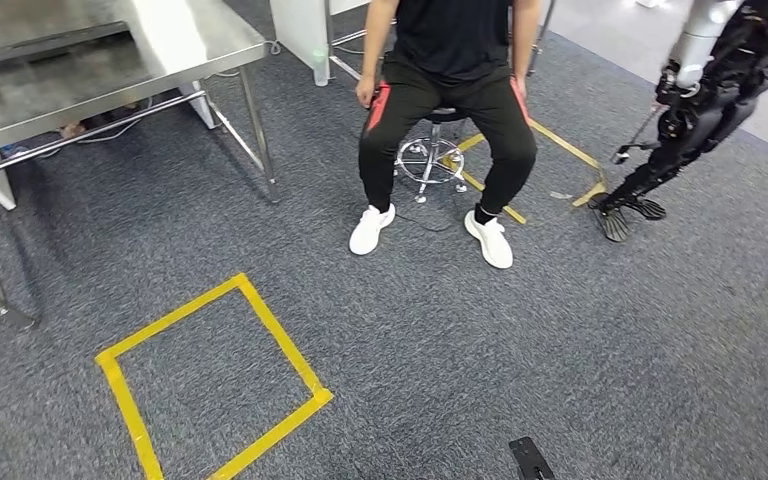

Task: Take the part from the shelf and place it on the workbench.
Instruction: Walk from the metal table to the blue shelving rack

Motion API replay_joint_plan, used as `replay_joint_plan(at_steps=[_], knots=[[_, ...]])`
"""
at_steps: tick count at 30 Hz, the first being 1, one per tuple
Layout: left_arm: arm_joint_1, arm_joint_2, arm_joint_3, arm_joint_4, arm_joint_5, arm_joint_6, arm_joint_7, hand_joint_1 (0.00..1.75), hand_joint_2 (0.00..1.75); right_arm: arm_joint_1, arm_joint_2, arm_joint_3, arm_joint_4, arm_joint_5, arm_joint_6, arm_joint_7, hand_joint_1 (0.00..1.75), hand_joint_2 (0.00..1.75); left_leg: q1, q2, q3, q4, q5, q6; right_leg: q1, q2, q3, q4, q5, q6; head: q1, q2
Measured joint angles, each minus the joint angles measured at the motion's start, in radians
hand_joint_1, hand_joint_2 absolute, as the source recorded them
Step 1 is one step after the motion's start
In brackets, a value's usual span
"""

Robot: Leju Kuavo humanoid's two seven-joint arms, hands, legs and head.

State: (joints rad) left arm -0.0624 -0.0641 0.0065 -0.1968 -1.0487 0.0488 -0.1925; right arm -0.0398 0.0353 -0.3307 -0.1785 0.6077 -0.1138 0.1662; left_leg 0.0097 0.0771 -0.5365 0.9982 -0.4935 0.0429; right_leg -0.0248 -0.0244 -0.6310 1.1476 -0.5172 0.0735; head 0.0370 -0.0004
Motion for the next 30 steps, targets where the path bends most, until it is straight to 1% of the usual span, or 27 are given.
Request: replay_joint_plan(at_steps=[1,2,3,5,6,7,8,9,10,11,12,13,14,15,16,17,18,19,20,21,22,23,25,27,28,29,30], knots=[[-0.001,0.0,0.0,0.0,0.0,0.0,0.0,0.0,0.0,-0.002,-0.001,0.0,0.0,0.0,0.0,0.0,0.0,0.0,-0.003,0.011,0.002,0.001,-0.002,-0.005,0.002,-0.024,0.042,-0.071,0.019,0.002,0.0,0.0],[-0.001,0.0,0.0,0.0,0.0,0.0,0.0,0.0,0.0,-0.004,-0.001,0.0,0.0,0.0,0.0,0.0,0.0,0.0,-0.007,0.02,0.004,0.002,-0.004,-0.01,0.005,-0.041,0.071,-0.121,0.033,-0.001,-0.001,0.0],[-0.002,0.001,0.0,0.0,0.0,-0.001,0.0,0.0,0.0,-0.005,-0.001,0.0,0.0,0.0,0.0,0.0,0.0,0.0,-0.01,0.029,0.005,0.002,-0.005,-0.016,0.009,-0.051,0.084,-0.146,0.038,-0.008,-0.002,0.0],[-0.003,0.001,0.0,0.0,0.0,-0.002,0.0,0.0,0.0,-0.003,0.0,0.0,0.0,0.0,0.0,0.002,0.0,0.0,-0.011,0.046,0.008,0.001,-0.005,-0.026,0.012,-0.032,0.077,-0.147,0.041,-0.021,-0.004,0.0],[-0.004,0.001,0.0,0.0,-0.001,-0.002,0.0,0.0,0.0,-0.001,0.001,-0.001,0.0,0.0,0.0,0.003,0.0,0.0,-0.008,0.043,0.008,0.004,-0.01,-0.031,0.007,-0.022,0.075,-0.148,0.043,-0.027,-0.004,0.0],[-0.005,0.001,0.0,0.0,-0.001,-0.002,0.0,0.0,0.0,0.0,0.002,-0.001,0.0,0.0,0.0,0.004,0.0,0.0,-0.004,0.021,0.002,0.022,-0.025,-0.037,0.003,-0.01,0.074,-0.15,0.047,-0.036,-0.004,0.0],[-0.005,0.001,0.0,0.0,-0.002,-0.001,0.0,0.0,0.0,-0.001,0.002,-0.002,0.0,0.001,0.0,0.005,0.0,0.0,-0.001,-0.008,-0.014,0.059,-0.053,-0.041,-0.002,0.001,0.074,-0.152,0.05,-0.045,-0.005,0.0],[-0.004,0.001,0.0,0.0,-0.004,-0.001,0.0,0.0,0.0,-0.002,0.003,-0.002,0.0,0.001,0.0,0.005,0.0,0.0,0.002,-0.042,-0.041,0.12,-0.089,-0.044,-0.005,0.013,0.072,-0.152,0.053,-0.051,-0.006,0.0],[-0.002,0.0,0.0,0.001,-0.005,-0.001,-0.001,0.0,0.0,-0.004,0.003,-0.003,0.0,0.002,0.0,0.005,0.0,0.0,0.003,-0.067,-0.074,0.194,-0.126,-0.045,-0.003,0.026,0.07,-0.152,0.055,-0.056,-0.008,0.0],[0.001,0.0,0.0,0.001,-0.007,-0.001,-0.001,0.0,0.0,-0.004,0.003,-0.004,0.0,0.002,0.0,0.005,0.0,0.0,0.003,-0.076,-0.104,0.257,-0.151,-0.046,-0.002,0.039,0.069,-0.152,0.056,-0.059,-0.008,0.0],[0.003,0.0,0.0,0.002,-0.007,-0.001,-0.001,0.0,0.0,-0.003,0.003,-0.005,0.0,0.002,0.0,0.005,0.0,0.0,0.003,-0.079,-0.123,0.295,-0.158,-0.046,-0.001,0.053,0.069,-0.152,0.056,-0.059,-0.008,0.0],[0.004,0.0,0.0,0.003,-0.008,-0.001,-0.001,0.0,0.0,-0.002,0.003,-0.007,0.0,0.002,0.0,0.005,0.0,0.0,0.003,-0.08,-0.124,0.295,-0.144,-0.045,0.0,0.067,0.069,-0.151,0.057,-0.06,-0.008,0.0],[0.004,0.0,0.0,0.003,-0.008,-0.001,-0.001,0.0,0.0,0.0,0.003,-0.007,0.0,0.002,0.0,0.005,0.0,0.0,0.004,-0.083,-0.106,0.255,-0.113,-0.044,-0.001,0.08,0.07,-0.15,0.058,-0.06,-0.008,0.0],[0.004,0.001,0.0,0.003,-0.008,-0.001,-0.001,0.0,0.0,0.0,0.004,-0.008,0.0,0.002,0.0,0.005,0.0,0.0,0.007,-0.094,-0.076,0.19,-0.073,-0.043,-0.001,0.095,0.07,-0.148,0.058,-0.06,-0.008,0.0],[0.004,0.001,0.0,0.003,-0.007,-0.001,-0.001,0.0,0.0,-0.001,0.004,-0.008,0.0,0.002,0.0,0.005,0.0,0.0,0.01,-0.12,-0.046,0.123,-0.043,-0.042,0.0,0.108,0.069,-0.143,0.057,-0.058,-0.008,0.0],[0.004,0.001,0.0,0.003,-0.007,0.0,-0.001,0.0,0.0,-0.002,0.004,-0.008,0.0,0.003,0.0,0.004,0.0,0.0,0.014,-0.145,-0.023,0.07,-0.023,-0.042,0.002,0.121,0.064,-0.138,0.057,-0.055,-0.007,0.0],[0.004,0.002,0.0,0.003,-0.007,0.0,-0.001,0.0,0.0,-0.003,0.004,-0.009,0.0,0.004,0.0,0.003,0.0,0.0,0.015,-0.164,-0.011,0.039,-0.016,-0.041,0.003,0.132,0.057,-0.134,0.058,-0.049,-0.007,0.0],[0.005,0.002,0.0,0.003,-0.007,0.0,0.0,0.0,0.0,-0.004,0.004,-0.009,0.0,0.005,0.0,0.002,0.0,0.0,0.013,-0.173,-0.01,0.03,-0.018,-0.039,0.002,0.143,0.049,-0.133,0.06,-0.041,-0.007,0.0],[0.006,0.002,0.0,0.003,-0.006,0.001,0.0,0.0,0.0,-0.002,0.003,-0.01,0.0,0.007,0.001,0.001,0.0,0.0,0.011,-0.162,-0.011,0.028,-0.016,-0.034,0.001,0.155,0.04,-0.134,0.064,-0.033,-0.007,0.0],[0.006,0.003,0.0,0.003,-0.006,0.002,0.0,0.0,0.0,0.001,0.003,-0.011,0.0,0.01,0.001,0.0,0.0,0.0,0.01,-0.148,-0.011,0.024,-0.012,-0.027,-0.002,0.157,0.033,-0.132,0.066,-0.026,-0.007,0.0],[0.005,0.003,0.0,0.003,-0.006,0.004,0.0,0.0,0.0,0.003,0.003,-0.012,0.0,0.012,0.002,-0.001,0.0,0.0,0.01,-0.135,-0.01,0.02,-0.008,-0.019,-0.001,0.143,0.024,-0.123,0.062,-0.021,-0.006,0.0],[0.005,0.004,0.0,0.003,-0.006,0.006,0.0,0.0,0.0,0.003,0.004,-0.013,0.0,0.014,0.003,-0.001,0.0,0.0,0.01,-0.12,-0.009,0.015,-0.004,-0.011,0.002,0.117,0.007,-0.094,0.049,-0.021,-0.003,0.0],[0.008,0.004,0.0,0.003,-0.006,0.01,-0.001,0.0,0.0,-0.001,0.003,-0.015,0.0,0.017,0.006,-0.002,0.0,0.0,0.008,-0.088,-0.009,0.01,-0.001,-0.003,0.006,0.059,-0.051,0.023,-0.002,-0.028,0.002,0.0],[0.011,0.006,0.001,0.003,-0.006,0.011,-0.001,0.0,0.0,-0.003,0.002,-0.016,0.0,0.019,0.009,-0.003,0.0,0.0,0.006,-0.056,-0.01,0.01,-0.002,-0.001,0.004,0.037,-0.104,0.137,-0.042,-0.028,0.004,0.0],[0.011,0.006,0.001,0.003,-0.006,0.011,-0.001,0.0,0.0,-0.002,0.001,-0.017,0.0,0.019,0.009,-0.003,0.0,0.0,0.006,-0.042,-0.011,0.011,-0.002,-0.002,0.003,0.033,-0.104,0.146,-0.041,-0.023,0.004,0.0],[0.01,0.006,0.001,0.003,-0.006,0.011,-0.001,0.0,0.0,-0.001,0.001,-0.017,0.0,0.02,0.01,-0.003,0.0,0.0,0.006,-0.03,-0.01,0.011,-0.003,-0.003,0.001,0.027,-0.084,0.115,-0.027,-0.015,0.004,0.0],[0.009,0.006,0.001,0.003,-0.006,0.01,-0.001,0.0,0.0,0.0,0.0,-0.017,0.0,0.02,0.01,-0.003,0.0,0.0,0.007,-0.019,-0.009,0.011,-0.004,-0.005,-0.001,0.015,-0.045,0.049,-0.004,-0.006,0.004,0.0]])
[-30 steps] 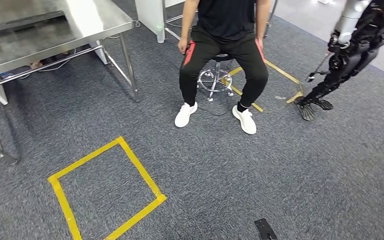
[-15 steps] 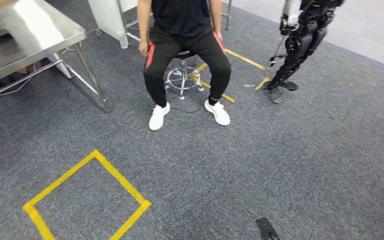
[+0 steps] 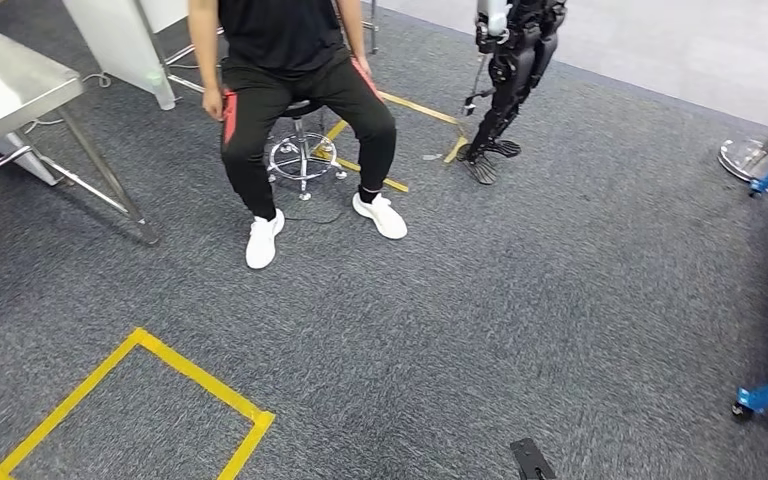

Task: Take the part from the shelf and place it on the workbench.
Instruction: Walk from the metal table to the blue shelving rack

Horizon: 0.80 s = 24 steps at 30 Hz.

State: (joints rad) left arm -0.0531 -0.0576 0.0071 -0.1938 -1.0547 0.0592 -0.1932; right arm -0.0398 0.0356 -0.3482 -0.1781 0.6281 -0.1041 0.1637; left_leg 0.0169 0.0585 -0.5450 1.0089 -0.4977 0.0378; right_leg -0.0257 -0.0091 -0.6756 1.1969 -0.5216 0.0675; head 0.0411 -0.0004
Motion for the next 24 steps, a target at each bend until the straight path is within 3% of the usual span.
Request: replay_joint_plan(at_steps=[1,3,4,6,8,10,12,13,14,15,17,19,21,22,24], knots=[[-0.001,0.0,0.0,0.0,0.0,0.0,0.0,0.0,0.0,-0.001,0.0,0.0,0.0,0.001,0.0,0.0,0.0,0.0,-0.002,0.011,0.002,0.0,-0.002,-0.004,0.0,-0.023,0.043,-0.076,0.021,0.005,0.0,0.0],[-0.002,0.001,0.0,0.0,-0.001,-0.001,0.0,0.0,0.0,-0.005,-0.001,0.0,0.0,0.004,0.0,0.0,0.0,0.0,-0.007,0.029,0.008,0.0,-0.007,-0.015,0.006,-0.054,0.102,-0.176,0.047,0.002,-0.001,0.0],[-0.002,0.001,0.0,0.0,-0.002,-0.001,0.0,0.0,0.0,-0.006,-0.001,0.0,0.0,0.006,0.0,0.0,0.0,0.0,-0.009,0.038,0.011,-0.001,-0.008,-0.021,0.011,-0.058,0.108,-0.188,0.05,-0.005,-0.002,0.0],[-0.005,0.001,0.0,0.0,-0.003,-0.001,0.0,0.0,0.0,-0.002,-0.001,0.0,0.0,0.01,0.0,0.001,0.0,0.0,-0.007,0.048,0.015,-0.003,-0.01,-0.033,0.009,-0.036,0.105,-0.189,0.055,-0.019,-0.004,0.0],[-0.006,0.0,0.0,0.0,-0.003,0.0,0.0,0.0,0.0,0.0,0.0,-0.001,0.0,0.012,0.0,0.002,0.0,0.0,-0.001,0.015,0.004,0.027,-0.036,-0.042,0.0,-0.015,0.104,-0.193,0.061,-0.034,-0.005,0.0],[-0.003,0.001,0.0,0.0,-0.003,0.0,0.0,0.0,0.0,-0.002,0.001,-0.001,0.0,0.014,0.0,0.002,0.0,0.0,0.002,-0.038,-0.044,0.135,-0.1,-0.045,-0.001,0.006,0.103,-0.194,0.063,-0.047,-0.008,0.0],[0.003,0.001,0.0,0.001,-0.003,0.0,0.0,0.0,0.0,-0.003,0.001,-0.001,0.0,0.015,0.0,0.002,0.0,0.0,0.003,-0.059,-0.106,0.261,-0.15,-0.045,0.003,0.031,0.103,-0.194,0.064,-0.053,-0.009,0.0],[0.005,0.001,-0.001,0.001,-0.003,0.0,0.0,0.0,0.0,-0.002,0.001,-0.001,0.0,0.015,0.0,0.003,0.0,0.0,0.003,-0.061,-0.121,0.287,-0.15,-0.045,0.004,0.044,0.103,-0.193,0.064,-0.053,-0.009,0.0],[0.005,0.001,-0.001,0.001,-0.003,0.0,0.001,0.0,0.0,-0.001,0.001,-0.001,0.0,0.015,0.0,0.003,0.0,0.0,0.003,-0.062,-0.118,0.274,-0.128,-0.044,0.005,0.058,0.104,-0.192,0.064,-0.053,-0.009,0.0],[0.005,0.001,-0.001,0.001,-0.003,0.0,0.001,0.0,0.0,0.0,0.001,-0.001,0.0,0.015,0.0,0.003,0.0,0.0,0.003,-0.067,-0.097,0.227,-0.093,-0.042,0.006,0.071,0.106,-0.191,0.064,-0.053,-0.009,0.0],[0.004,0.001,-0.001,0.001,-0.003,0.0,0.001,0.0,0.0,-0.001,0.002,-0.001,0.0,0.015,0.001,0.003,0.0,0.0,0.008,-0.112,-0.039,0.096,-0.028,-0.036,0.008,0.097,0.103,-0.184,0.063,-0.05,-0.009,0.0],[0.005,0.001,-0.001,0.002,-0.003,0.0,0.001,0.0,0.0,-0.003,0.002,-0.001,0.0,0.015,0.001,0.003,0.0,0.0,0.008,-0.147,-0.012,0.029,-0.009,-0.031,0.01,0.12,0.092,-0.179,0.064,-0.041,-0.008,0.0],[0.004,0.001,0.0,0.002,-0.003,0.0,0.001,0.0,0.0,-0.001,0.001,-0.001,0.0,0.015,0.001,0.003,0.0,0.0,0.003,-0.133,-0.011,0.021,-0.008,-0.022,0.008,0.14,0.08,-0.181,0.069,-0.027,-0.008,0.0],[0.003,0.001,0.0,0.002,-0.003,0.0,0.001,0.0,0.0,0.002,0.001,-0.001,0.0,0.015,0.001,0.003,0.0,0.0,0.002,-0.122,-0.009,0.016,-0.005,-0.014,0.007,0.13,0.074,-0.176,0.069,-0.021,-0.008,0.0],[0.002,0.0,0.0,0.001,-0.003,0.001,0.002,0.0,0.0,0.002,0.002,-0.001,0.0,0.015,0.001,0.004,0.0,0.0,0.002,-0.094,-0.003,0.005,0.001,0.0,0.01,0.078,0.042,-0.121,0.043,-0.019,-0.003,0.0]])
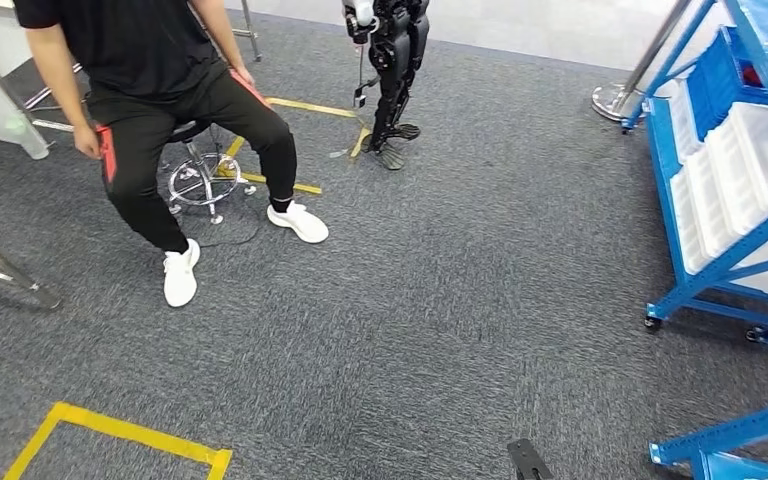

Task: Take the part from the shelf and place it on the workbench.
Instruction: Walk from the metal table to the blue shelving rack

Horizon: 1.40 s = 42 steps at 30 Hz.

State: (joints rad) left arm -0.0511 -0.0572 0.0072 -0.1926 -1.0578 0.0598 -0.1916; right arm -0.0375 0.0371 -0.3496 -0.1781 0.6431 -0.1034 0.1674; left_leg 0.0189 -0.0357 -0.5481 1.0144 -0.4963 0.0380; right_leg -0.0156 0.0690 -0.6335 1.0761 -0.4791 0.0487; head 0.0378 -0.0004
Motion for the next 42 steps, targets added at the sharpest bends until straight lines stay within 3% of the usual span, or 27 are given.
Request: replay_joint_plan(at_steps=[1,2,4,5,6,8,10,12,14,15,17,19,20,21,22,24,26,28,30,32,34,35,36,38,39,41,42], knots=[[0.001,0.0,0.0,0.0,0.0,0.0,0.0,0.0,0.0,-0.002,0.001,0.0,0.0,0.0,0.0,0.0,0.0,0.0,-0.002,0.016,0.002,-0.002,0.0,0.004,-0.001,-0.032,-0.028,0.056,-0.025,-0.003,0.002,0.0],[0.002,0.0,0.0,0.0,0.0,0.0,0.0,0.0,0.0,-0.005,0.0,0.0,0.0,0.0,0.0,0.0,0.0,0.0,-0.004,0.032,0.002,-0.002,0.0,0.007,-0.001,-0.048,-0.06,0.122,-0.052,-0.004,0.004,0.0],[0.003,0.0,0.0,0.0,0.0,0.0,0.0,0.0,0.0,-0.005,0.0,0.0,0.0,0.0,0.0,0.0,0.0,0.0,-0.006,0.062,0.002,-0.002,-0.002,0.008,-0.004,-0.058,-0.105,0.213,-0.081,0.0,0.004,0.0],[0.003,0.0,0.0,0.0,0.0,-0.001,0.0,0.0,0.0,-0.004,0.0,0.0,0.0,0.0,0.0,0.001,0.0,0.0,-0.005,0.074,0.003,-0.002,-0.004,0.007,-0.007,-0.061,-0.098,0.205,-0.073,0.009,0.004,0.0],[0.002,0.0,0.0,0.0,0.0,-0.001,0.0,0.0,0.0,-0.002,-0.001,0.0,0.0,-0.001,0.0,0.001,0.0,0.0,-0.005,0.086,0.005,-0.002,-0.005,0.004,-0.009,-0.069,-0.071,0.158,-0.053,0.019,0.004,0.0],[0.001,-0.001,0.0,0.0,-0.001,-0.001,0.001,0.0,0.0,-0.003,-0.001,-0.001,0.0,-0.002,0.0,0.002,0.0,0.0,-0.006,0.108,0.011,-0.002,-0.011,-0.005,-0.011,-0.108,0.011,0.015,-0.005,0.032,0.004,0.0],[-0.001,0.0,0.0,0.0,-0.002,-0.001,0.002,0.0,0.0,-0.006,0.0,-0.002,0.0,-0.003,0.0,0.003,0.0,0.0,-0.011,0.124,0.019,-0.002,-0.017,-0.017,-0.004,-0.134,0.052,-0.057,0.016,0.023,0.003,0.0],[-0.003,-0.001,0.0,0.0,-0.002,-0.002,0.003,0.0,0.0,-0.006,0.001,-0.003,0.0,-0.003,0.0,0.004,0.0,0.0,-0.011,0.141,0.027,-0.007,-0.02,-0.027,0.002,-0.118,0.05,-0.061,0.02,0.006,0.002,0.0],[-0.006,-0.002,0.0,-0.001,-0.002,-0.002,0.004,0.0,0.0,-0.002,0.001,-0.003,0.0,-0.003,0.0,0.007,0.0,0.0,-0.006,0.123,0.025,0.005,-0.036,-0.038,-0.007,-0.097,0.05,-0.064,0.023,-0.009,0.001,0.0],[-0.007,-0.003,0.0,-0.001,-0.002,-0.002,0.005,0.0,0.0,-0.002,0.002,-0.004,0.0,-0.003,0.0,0.008,0.0,0.0,-0.004,0.099,0.012,0.036,-0.058,-0.041,-0.012,-0.087,0.051,-0.066,0.025,-0.019,-0.001,0.0],[-0.004,-0.004,0.0,-0.001,-0.003,-0.003,0.006,0.0,0.0,-0.005,0.002,-0.004,0.0,-0.002,0.0,0.009,0.0,0.0,-0.002,0.05,-0.045,0.16,-0.126,-0.042,-0.011,-0.066,0.051,-0.067,0.025,-0.033,-0.004,0.0],[0.0,-0.004,-0.001,0.0,-0.003,-0.005,0.008,0.0,0.0,-0.006,0.002,-0.004,0.0,-0.002,0.0,0.009,0.0,0.0,-0.002,0.035,-0.106,0.274,-0.164,-0.041,-0.006,-0.04,0.051,-0.066,0.025,-0.038,-0.004,0.0],[0.001,-0.004,-0.001,0.0,-0.003,-0.006,0.009,0.0,0.0,-0.005,0.002,-0.005,0.0,-0.001,0.0,0.009,0.0,0.0,-0.001,0.033,-0.115,0.284,-0.154,-0.04,-0.005,-0.026,0.052,-0.066,0.025,-0.039,-0.004,0.0],[0.001,-0.004,-0.001,0.0,-0.003,-0.006,0.009,0.0,0.0,-0.004,0.003,-0.005,0.0,-0.001,0.0,0.009,0.0,0.0,-0.001,0.031,-0.106,0.257,-0.127,-0.039,-0.004,-0.012,0.053,-0.065,0.025,-0.039,-0.004,0.0],[0.0,-0.004,-0.001,0.0,-0.003,-0.006,0.009,0.0,0.0,-0.004,0.003,-0.005,0.0,-0.001,0.0,0.009,0.0,0.0,0.001,0.022,-0.08,0.197,-0.087,-0.037,-0.004,0.002,0.055,-0.065,0.026,-0.04,-0.005,0.0],[0.0,-0.004,0.0,0.0,-0.004,-0.004,0.009,0.0,0.0,-0.006,0.006,-0.005,0.0,0.0,0.0,0.009,0.0,0.0,0.007,-0.021,-0.025,0.073,-0.028,-0.034,0.0,0.027,0.054,-0.06,0.025,-0.035,-0.004,0.0],[0.0,-0.004,0.0,0.0,-0.004,-0.002,0.009,0.0,0.0,-0.006,0.007,-0.005,0.0,0.0,0.0,0.009,0.0,0.0,0.005,-0.045,-0.004,0.02,-0.015,-0.031,0.001,0.049,0.045,-0.058,0.027,-0.024,-0.004,0.0],[-0.001,-0.004,0.0,0.0,-0.005,0.0,0.009,0.0,0.0,-0.001,0.007,-0.006,0.0,0.0,0.0,0.009,0.0,0.0,0.0,-0.024,-0.002,0.012,-0.01,-0.019,-0.003,0.061,0.034,-0.06,0.031,-0.009,-0.005,0.0],[-0.003,-0.004,0.0,-0.001,-0.005,0.001,0.009,0.0,0.0,0.001,0.008,-0.006,0.0,0.0,0.0,0.009,0.0,0.0,0.0,0.001,0.004,0.001,-0.003,-0.003,0.0,0.019,0.011,-0.024,0.014,-0.004,-0.002,0.0],[-0.002,-0.005,0.0,-0.001,-0.005,0.001,0.009,0.0,0.0,-0.002,0.009,-0.006,0.0,0.0,0.0,0.009,0.0,0.0,-0.003,0.03,0.008,-0.006,-0.001,0.006,0.002,-0.04,-0.047,0.091,-0.038,-0.008,0.002,0.0],[0.0,-0.004,0.0,-0.001,-0.005,0.001,0.009,0.0,0.0,-0.004,0.008,-0.006,0.0,0.0,0.0,0.009,0.0,0.0,-0.006,0.061,0.008,-0.005,-0.003,0.008,0.0,-0.056,-0.107,0.212,-0.08,-0.007,0.003,0.0],[0.0,-0.004,0.0,-0.001,-0.005,0.001,0.009,0.0,0.0,-0.003,0.008,-0.006,0.0,0.0,0.0,0.009,0.0,0.0,-0.006,0.074,0.009,-0.005,-0.004,0.007,-0.003,-0.059,-0.114,0.228,-0.081,-0.001,0.003,0.0],[0.0,-0.005,0.0,-0.001,-0.005,0.001,0.009,0.0,0.0,-0.002,0.008,-0.006,0.0,0.0,0.0,0.009,0.0,0.0,-0.006,0.086,0.01,-0.005,-0.006,0.005,-0.006,-0.063,-0.1,0.201,-0.067,0.009,0.003,0.0],[-0.001,-0.005,0.0,-0.001,-0.007,0.001,0.009,0.0,0.0,-0.002,0.008,-0.006,0.0,0.0,0.0,0.009,0.0,0.0,-0.006,0.108,0.016,-0.005,-0.012,-0.003,-0.011,-0.095,-0.023,0.061,-0.018,0.026,0.004,0.0],[-0.002,-0.005,0.0,-0.001,-0.008,0.001,0.009,0.0,0.0,-0.004,0.008,-0.006,0.0,0.0,0.0,0.009,0.0,0.0,-0.009,0.118,0.02,-0.004,-0.016,-0.01,-0.01,-0.114,0.013,-0.003,0.002,0.028,0.003,0.0],[-0.002,-0.004,0.0,-0.001,-0.01,0.001,0.009,0.0,0.0,-0.006,0.01,-0.006,0.0,0.0,0.0,0.009,0.0,0.0,-0.014,0.134,0.027,-0.005,-0.023,-0.021,-0.003,-0.131,0.043,-0.055,0.018,0.017,0.002,0.0],[-0.003,-0.004,0.0,-0.001,-0.011,0.001,0.01,0.0,0.0,-0.006,0.01,-0.006,0.0,0.0,0.0,0.009,0.0,0.0,-0.015,0.143,0.03,-0.006,-0.024,-0.026,0.001,-0.121,0.043,-0.055,0.021,0.009,0.002,0.0]])
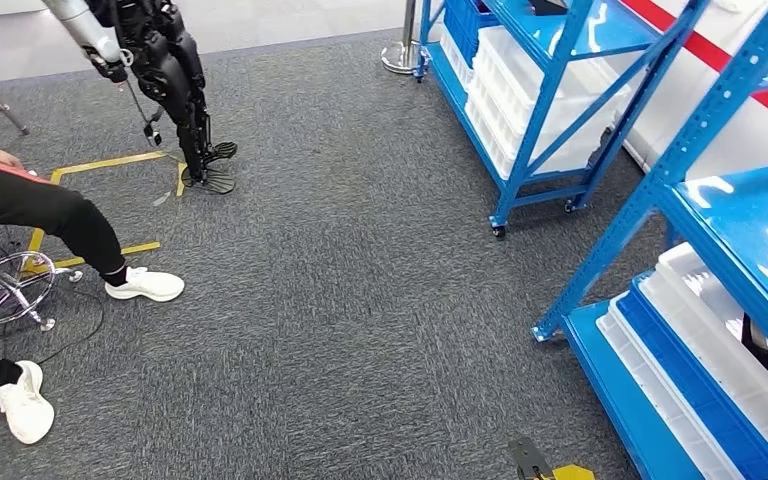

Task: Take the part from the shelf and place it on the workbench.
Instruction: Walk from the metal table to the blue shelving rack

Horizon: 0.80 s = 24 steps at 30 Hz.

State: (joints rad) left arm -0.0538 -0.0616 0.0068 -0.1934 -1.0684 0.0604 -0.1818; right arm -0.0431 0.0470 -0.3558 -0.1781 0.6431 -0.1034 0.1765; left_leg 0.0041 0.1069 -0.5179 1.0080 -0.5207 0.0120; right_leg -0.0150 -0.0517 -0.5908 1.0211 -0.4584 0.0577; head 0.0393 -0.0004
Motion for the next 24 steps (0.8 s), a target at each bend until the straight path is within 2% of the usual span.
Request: replay_joint_plan(at_steps=[1,2,3,5,6,7,8,9,10,12,13,14,15,16,17,19,20,21,22,23,24], knots=[[-0.001,-0.001,0.0,0.0,-0.001,0.0,0.0,0.0,0.0,0.001,0.0,0.0,0.0,0.0,0.0,0.0,0.0,0.0,0.003,0.003,0.003,-0.002,-0.002,-0.005,-0.004,0.011,-0.001,0.0,0.001,-0.009,-0.001,0.0],[-0.003,-0.002,0.0,-0.001,-0.003,0.0,0.001,0.0,0.0,0.003,0.0,-0.001,0.0,0.0,0.0,0.001,0.0,0.0,0.006,-0.009,0.003,0.004,-0.009,-0.01,-0.007,0.022,-0.001,-0.002,0.002,-0.016,-0.001,0.0],[-0.005,-0.002,0.0,-0.001,-0.005,-0.001,0.002,0.0,0.0,0.004,0.001,-0.001,0.0,0.0,0.0,0.002,0.0,0.0,0.009,-0.03,-0.005,0.024,-0.026,-0.013,-0.011,0.031,0.0,-0.003,0.003,-0.025,-0.002,0.0],[-0.006,-0.003,-0.001,-0.001,-0.008,-0.002,0.004,0.0,0.0,0.001,0.002,-0.001,0.0,0.0,0.0,0.003,0.0,0.0,0.012,-0.085,-0.055,0.133,-0.087,-0.015,-0.012,0.052,0.001,-0.005,0.004,-0.041,-0.004,0.0],[-0.004,-0.003,-0.001,0.0,-0.008,-0.004,0.005,0.0,0.0,0.0,0.001,-0.001,0.0,0.0,0.0,0.003,0.0,0.0,0.013,-0.099,-0.092,0.206,-0.119,-0.014,-0.008,0.065,0.001,-0.005,0.004,-0.047,-0.004,0.0],[-0.002,-0.003,-0.002,0.0,-0.009,-0.007,0.006,0.0,0.0,-0.001,0.001,-0.001,0.0,0.0,0.0,0.003,0.0,0.0,0.013,-0.106,-0.126,0.267,-0.139,-0.012,-0.005,0.078,0.001,-0.004,0.004,-0.05,-0.005,0.0],[-0.001,-0.003,-0.003,0.0,-0.009,-0.009,0.007,0.0,0.0,-0.001,0.001,-0.001,0.0,0.0,0.0,0.003,0.0,0.0,0.013,-0.109,-0.146,0.298,-0.139,-0.01,-0.002,0.093,0.002,-0.004,0.004,-0.051,-0.005,0.0],[-0.001,-0.004,-0.004,0.0,-0.009,-0.011,0.007,0.0,0.0,0.0,0.001,-0.001,0.0,0.001,0.0,0.002,0.0,0.0,0.013,-0.11,-0.148,0.289,-0.118,-0.008,0.0,0.107,0.003,-0.004,0.004,-0.051,-0.005,0.0],[-0.002,-0.004,-0.006,0.0,-0.009,-0.012,0.007,0.0,0.0,0.001,0.002,-0.001,0.0,0.001,0.0,0.002,0.0,0.0,0.013,-0.115,-0.131,0.243,-0.082,-0.004,0.001,0.122,0.006,-0.004,0.004,-0.051,-0.005,0.0],[-0.002,-0.003,-0.007,0.0,-0.009,-0.012,0.007,0.0,0.0,0.0,0.002,-0.001,0.0,0.003,0.001,0.002,0.0,0.0,0.015,-0.162,-0.073,0.107,-0.008,0.004,0.004,0.149,0.008,-0.001,0.004,-0.049,-0.005,0.0],[-0.002,-0.003,-0.007,0.0,-0.009,-0.012,0.007,0.0,0.0,-0.001,0.003,-0.001,0.0,0.003,0.001,0.002,0.0,0.0,0.016,-0.184,-0.051,0.057,0.011,0.005,0.004,0.161,0.005,0.0,0.004,-0.046,-0.005,0.0],[-0.002,-0.003,-0.007,0.0,-0.009,-0.012,0.007,0.0,0.0,-0.001,0.003,-0.001,0.0,0.003,0.001,0.002,0.0,0.0,0.015,-0.2,-0.041,0.031,0.018,0.007,0.005,0.172,0.001,0.001,0.006,-0.042,-0.004,0.0],[-0.002,-0.003,-0.007,0.0,-0.009,-0.013,0.007,0.0,0.0,-0.001,0.003,-0.001,0.0,0.003,0.002,0.002,0.0,0.0,0.012,-0.199,-0.039,0.024,0.016,0.008,0.004,0.183,-0.004,0.001,0.008,-0.035,-0.004,0.0],[-0.004,-0.003,-0.008,0.0,-0.009,-0.013,0.007,0.0,0.0,0.002,0.003,-0.001,0.0,0.003,0.002,0.002,0.0,0.0,0.009,-0.185,-0.038,0.021,0.019,0.012,0.001,0.195,-0.01,-0.002,0.011,-0.028,-0.004,0.0],[-0.005,-0.003,-0.008,0.0,-0.009,-0.012,0.007,0.0,0.0,0.005,0.003,-0.001,0.0,0.003,0.002,0.002,0.0,0.0,0.007,-0.173,-0.035,0.015,0.023,0.018,0.0,0.191,-0.016,0.001,0.01,-0.022,-0.004,0.0],[-0.008,-0.004,-0.008,-0.001,-0.009,-0.012,0.007,0.0,0.0,0.006,0.004,-0.001,0.0,0.003,0.002,0.002,0.0,0.0,0.008,-0.144,-0.027,-0.001,0.031,0.031,0.005,0.142,-0.047,0.052,-0.015,-0.02,-0.002,0.0],[-0.008,-0.004,-0.008,-0.001,-0.009,-0.012,0.007,0.0,0.0,0.004,0.005,-0.001,0.0,0.003,0.002,0.001,0.0,0.0,0.007,-0.128,-0.025,-0.005,0.033,0.034,0.006,0.107,-0.073,0.107,-0.04,-0.023,0.0,0.0],[-0.007,-0.005,-0.008,0.0,-0.009,-0.012,0.008,0.0,0.0,0.001,0.004,-0.001,0.0,0.003,0.002,0.001,0.0,0.0,0.006,-0.112,-0.024,-0.006,0.033,0.037,0.007,0.084,-0.107,0.173,-0.067,-0.025,0.001,0.0],[-0.005,-0.005,-0.008,0.0,-0.008,-0.012,0.008,0.0,0.0,0.0,0.004,-0.001,0.0,0.004,0.003,0.0,0.0,0.0,0.005,-0.095,-0.024,-0.006,0.032,0.037,0.005,0.072,-0.138,0.235,-0.089,-0.024,0.001,0.0],[-0.005,-0.004,-0.008,0.0,-0.008,-0.012,0.009,0.0,0.0,0.001,0.003,-0.001,0.0,0.004,0.004,0.0,0.0,0.0,0.004,-0.08,-0.024,-0.006,0.03,0.037,0.001,0.065,-0.156,0.27,-0.097,-0.02,0.001,0.0],[-0.005,-0.004,-0.008,0.0,-0.008,-0.012,0.01,0.0,0.0,0.003,0.003,-0.001,0.0,0.005,0.004,0.0,0.0,0.0,0.005,-0.066,-0.023,-0.006,0.029,0.035,-0.002,0.06,-0.153,0.267,-0.091,-0.011,0.001,0.0]])
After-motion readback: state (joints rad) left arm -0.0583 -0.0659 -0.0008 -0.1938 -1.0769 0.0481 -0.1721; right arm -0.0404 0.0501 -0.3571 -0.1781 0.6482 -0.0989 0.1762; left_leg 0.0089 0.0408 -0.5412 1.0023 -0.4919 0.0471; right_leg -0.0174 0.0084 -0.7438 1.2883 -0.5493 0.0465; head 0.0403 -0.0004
